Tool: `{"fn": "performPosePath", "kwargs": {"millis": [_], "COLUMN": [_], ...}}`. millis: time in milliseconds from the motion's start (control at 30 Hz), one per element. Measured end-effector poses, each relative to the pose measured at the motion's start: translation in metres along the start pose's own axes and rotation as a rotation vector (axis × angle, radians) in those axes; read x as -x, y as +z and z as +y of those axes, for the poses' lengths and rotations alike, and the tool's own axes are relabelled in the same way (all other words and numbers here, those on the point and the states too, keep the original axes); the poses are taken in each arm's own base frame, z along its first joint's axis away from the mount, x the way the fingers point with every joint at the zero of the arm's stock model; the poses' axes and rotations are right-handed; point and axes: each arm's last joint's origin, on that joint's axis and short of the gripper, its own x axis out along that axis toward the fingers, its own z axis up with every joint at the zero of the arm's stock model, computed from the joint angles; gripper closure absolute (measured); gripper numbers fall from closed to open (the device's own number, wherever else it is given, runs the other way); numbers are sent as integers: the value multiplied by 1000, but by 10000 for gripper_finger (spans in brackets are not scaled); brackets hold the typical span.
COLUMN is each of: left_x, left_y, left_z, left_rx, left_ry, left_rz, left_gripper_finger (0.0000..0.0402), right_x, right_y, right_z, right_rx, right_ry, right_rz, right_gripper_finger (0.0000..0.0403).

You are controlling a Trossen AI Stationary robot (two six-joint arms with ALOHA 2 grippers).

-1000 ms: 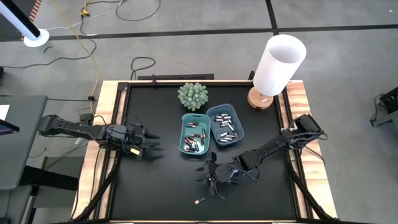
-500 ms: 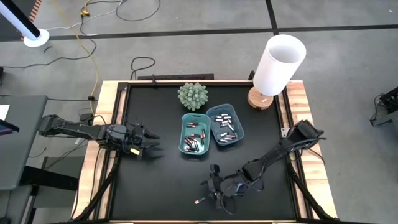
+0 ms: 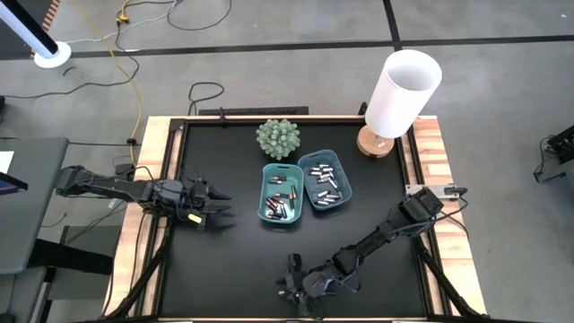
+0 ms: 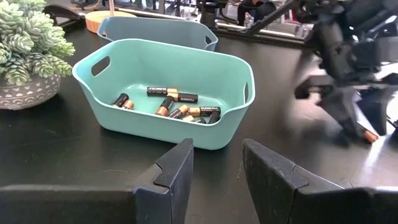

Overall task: Sort batteries
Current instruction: Put the black battery into the green bin

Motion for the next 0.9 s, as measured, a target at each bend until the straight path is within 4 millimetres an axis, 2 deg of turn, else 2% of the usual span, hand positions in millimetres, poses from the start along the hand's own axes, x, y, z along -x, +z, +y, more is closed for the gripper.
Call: {"fn": "performPosePath", "kwargs": {"millis": [167, 900], "left_x": [0, 0], "left_y": [0, 0], "left_z": [0, 0], "left_rx": [0, 0], "left_ry": [0, 0], "left_rz": [-1, 0], "left_gripper_finger": [265, 265], "right_x": [-12, -10], "right_y": [-1, -17], "right_z": [7, -2], "right_rx": [10, -38], "right_ry": [20, -65], "right_rz": [12, 209], "right_gripper_finger": [192, 289]}}
